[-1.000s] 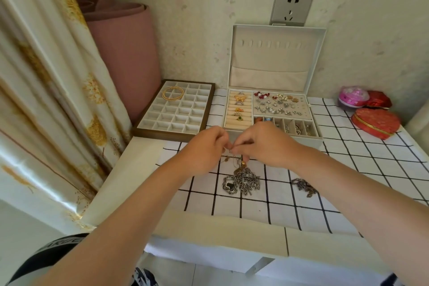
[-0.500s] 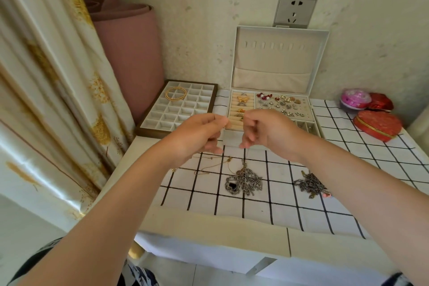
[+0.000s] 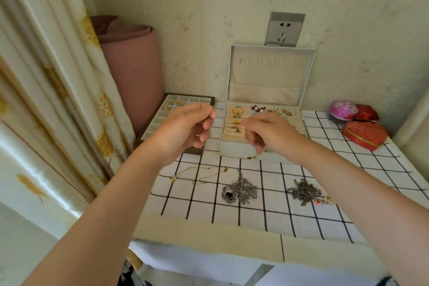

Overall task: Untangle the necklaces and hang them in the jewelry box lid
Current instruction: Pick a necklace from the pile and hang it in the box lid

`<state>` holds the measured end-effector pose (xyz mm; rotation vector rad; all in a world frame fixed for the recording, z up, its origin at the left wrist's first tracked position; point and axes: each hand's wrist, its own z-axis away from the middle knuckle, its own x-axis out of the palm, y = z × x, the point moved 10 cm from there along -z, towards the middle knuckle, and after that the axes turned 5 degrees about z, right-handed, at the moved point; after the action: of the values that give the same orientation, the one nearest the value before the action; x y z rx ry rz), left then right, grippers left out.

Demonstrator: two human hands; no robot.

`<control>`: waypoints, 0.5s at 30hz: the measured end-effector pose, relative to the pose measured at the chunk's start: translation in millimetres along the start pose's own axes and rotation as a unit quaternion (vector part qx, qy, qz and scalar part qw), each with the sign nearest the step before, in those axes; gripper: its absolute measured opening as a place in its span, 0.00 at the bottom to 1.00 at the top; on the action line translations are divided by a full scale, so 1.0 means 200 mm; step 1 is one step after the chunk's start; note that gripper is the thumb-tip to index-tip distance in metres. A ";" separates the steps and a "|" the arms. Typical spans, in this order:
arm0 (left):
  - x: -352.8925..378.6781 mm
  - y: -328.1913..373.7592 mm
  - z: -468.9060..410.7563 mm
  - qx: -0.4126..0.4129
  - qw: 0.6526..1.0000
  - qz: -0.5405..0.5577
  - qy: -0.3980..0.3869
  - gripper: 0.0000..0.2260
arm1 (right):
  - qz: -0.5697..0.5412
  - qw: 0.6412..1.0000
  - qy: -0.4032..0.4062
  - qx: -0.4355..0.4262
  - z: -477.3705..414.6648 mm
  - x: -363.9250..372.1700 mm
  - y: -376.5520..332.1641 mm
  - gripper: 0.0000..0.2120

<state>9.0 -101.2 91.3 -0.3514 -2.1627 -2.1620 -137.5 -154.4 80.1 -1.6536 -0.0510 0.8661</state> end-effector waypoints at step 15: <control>0.32 0.49 -0.43 0.042 0.964 -0.263 -0.011 0.12 | -0.216 0.976 -0.011 0.007 -0.16 -0.34 -0.27 0.08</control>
<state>-43.6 -180.2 201.4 0.2377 -2.5795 -2.2886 -147.0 -197.9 162.1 -1.5388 -0.4033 0.5502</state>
